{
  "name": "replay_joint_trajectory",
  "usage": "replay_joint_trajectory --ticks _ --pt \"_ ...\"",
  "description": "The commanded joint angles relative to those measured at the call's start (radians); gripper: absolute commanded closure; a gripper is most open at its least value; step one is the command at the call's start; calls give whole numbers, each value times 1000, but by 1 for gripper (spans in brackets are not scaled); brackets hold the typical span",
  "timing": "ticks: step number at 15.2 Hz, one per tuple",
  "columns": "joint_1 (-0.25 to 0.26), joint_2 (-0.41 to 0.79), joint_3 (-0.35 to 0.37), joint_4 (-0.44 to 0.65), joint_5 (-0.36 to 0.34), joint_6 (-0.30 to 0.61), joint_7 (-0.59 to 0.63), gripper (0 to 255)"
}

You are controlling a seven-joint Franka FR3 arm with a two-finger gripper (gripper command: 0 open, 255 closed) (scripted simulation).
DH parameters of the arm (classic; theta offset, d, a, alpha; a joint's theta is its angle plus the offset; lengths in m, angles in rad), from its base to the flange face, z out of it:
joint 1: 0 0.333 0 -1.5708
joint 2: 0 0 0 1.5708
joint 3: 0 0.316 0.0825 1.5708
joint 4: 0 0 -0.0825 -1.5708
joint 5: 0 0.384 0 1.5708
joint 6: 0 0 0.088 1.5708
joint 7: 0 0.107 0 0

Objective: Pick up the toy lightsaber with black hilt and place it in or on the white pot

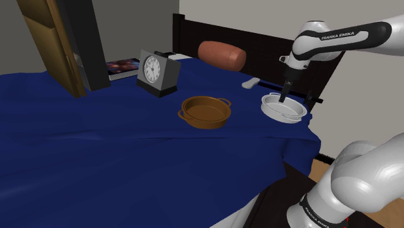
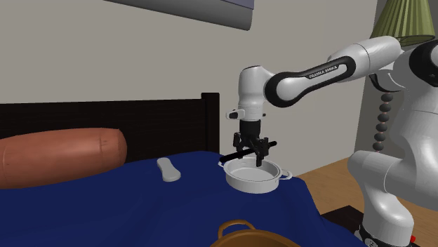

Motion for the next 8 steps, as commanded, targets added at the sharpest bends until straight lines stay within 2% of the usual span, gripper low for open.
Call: replay_joint_trajectory --ticks 1,2,8 --pt "1 -11 12 51 4 -63 0 0" --pt "2 -14 17 75 6 -90 0 0" --pt "2 -14 17 75 6 -90 0 0"
